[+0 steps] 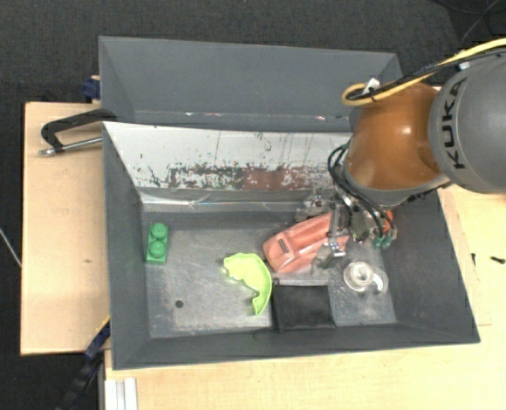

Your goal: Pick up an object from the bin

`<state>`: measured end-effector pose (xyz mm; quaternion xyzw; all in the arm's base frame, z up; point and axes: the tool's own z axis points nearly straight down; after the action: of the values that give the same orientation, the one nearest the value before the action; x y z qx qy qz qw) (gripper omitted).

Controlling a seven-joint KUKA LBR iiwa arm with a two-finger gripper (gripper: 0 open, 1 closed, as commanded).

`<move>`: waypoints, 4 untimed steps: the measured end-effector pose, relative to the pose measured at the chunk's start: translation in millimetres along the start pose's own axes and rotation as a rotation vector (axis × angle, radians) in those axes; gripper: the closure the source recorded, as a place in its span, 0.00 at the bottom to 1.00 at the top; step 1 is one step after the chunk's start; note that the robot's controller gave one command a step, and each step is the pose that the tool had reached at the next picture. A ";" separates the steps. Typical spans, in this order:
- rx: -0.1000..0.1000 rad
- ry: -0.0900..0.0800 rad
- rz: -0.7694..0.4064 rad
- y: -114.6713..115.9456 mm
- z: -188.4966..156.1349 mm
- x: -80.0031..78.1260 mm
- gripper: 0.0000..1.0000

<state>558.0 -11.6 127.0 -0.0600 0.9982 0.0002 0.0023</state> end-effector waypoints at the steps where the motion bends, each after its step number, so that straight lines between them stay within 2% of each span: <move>1: -0.001 0.000 -0.089 2.5 23.8 -5.0 0.00; 2: 0.000 -0.003 -0.165 4.1 14.8 -15.5 0.00; 3: -0.001 -0.003 -0.203 10.1 55.4 -8.6 0.00; 4: -0.007 0.003 -0.205 2.8 53.5 -14.6 1.00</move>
Offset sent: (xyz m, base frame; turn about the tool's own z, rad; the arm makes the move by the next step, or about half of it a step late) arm 0.0131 0.0047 -0.0160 -0.1647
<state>572.3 -7.0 73.6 -0.1617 0.9868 0.0036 0.0008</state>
